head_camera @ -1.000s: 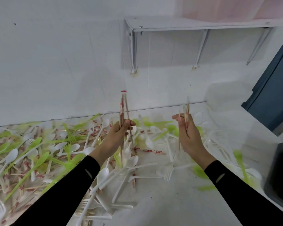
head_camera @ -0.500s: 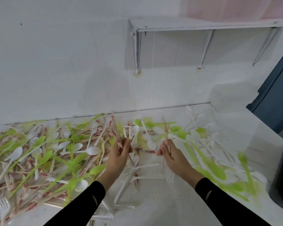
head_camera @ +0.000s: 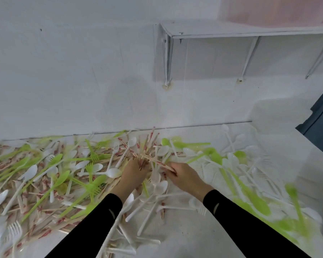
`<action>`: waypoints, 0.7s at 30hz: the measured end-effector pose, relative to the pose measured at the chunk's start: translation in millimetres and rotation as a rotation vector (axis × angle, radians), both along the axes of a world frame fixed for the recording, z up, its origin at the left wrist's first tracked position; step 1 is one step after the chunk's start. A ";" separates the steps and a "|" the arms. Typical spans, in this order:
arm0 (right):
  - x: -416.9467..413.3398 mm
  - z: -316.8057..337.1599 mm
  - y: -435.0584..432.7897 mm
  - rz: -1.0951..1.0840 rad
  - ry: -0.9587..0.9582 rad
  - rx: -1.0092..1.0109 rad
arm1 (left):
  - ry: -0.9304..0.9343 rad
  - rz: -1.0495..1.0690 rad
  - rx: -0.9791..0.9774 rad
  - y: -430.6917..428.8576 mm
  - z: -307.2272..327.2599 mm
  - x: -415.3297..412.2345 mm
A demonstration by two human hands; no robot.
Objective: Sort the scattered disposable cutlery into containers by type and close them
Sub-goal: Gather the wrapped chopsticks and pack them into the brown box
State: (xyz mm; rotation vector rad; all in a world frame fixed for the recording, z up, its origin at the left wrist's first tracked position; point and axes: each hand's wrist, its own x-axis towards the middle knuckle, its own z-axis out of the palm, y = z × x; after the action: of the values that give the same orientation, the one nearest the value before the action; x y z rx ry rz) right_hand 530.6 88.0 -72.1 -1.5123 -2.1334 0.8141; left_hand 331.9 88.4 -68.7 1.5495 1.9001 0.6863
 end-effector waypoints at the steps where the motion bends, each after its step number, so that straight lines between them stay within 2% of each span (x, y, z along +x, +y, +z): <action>1: -2.4 -2.7 0.4 -0.004 0.021 -0.008 | 0.005 -0.014 -0.021 -1.2 -3.8 0.2; 7: -4.2 -3.5 2.2 0.033 -0.074 0.032 | 0.048 -0.200 -0.138 -18.1 -7.4 25.4; 10: 2.9 -7.4 4.3 0.064 -0.186 0.028 | -0.040 -0.201 -0.180 -16.4 -9.2 18.8; 12: 12.2 -9.6 3.2 0.073 -0.271 0.032 | 0.020 -0.187 -0.163 -12.5 -9.1 9.2; 21: 95.7 -12.8 -4.2 -0.178 -0.440 0.070 | 0.210 -0.139 -0.116 -8.3 -16.8 -47.9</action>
State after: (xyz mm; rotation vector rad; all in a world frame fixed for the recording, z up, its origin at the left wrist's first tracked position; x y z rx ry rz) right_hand 626.3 83.7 -84.8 -1.9505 -2.2452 0.3636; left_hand 283.9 80.1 -85.5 1.7155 1.9209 0.3579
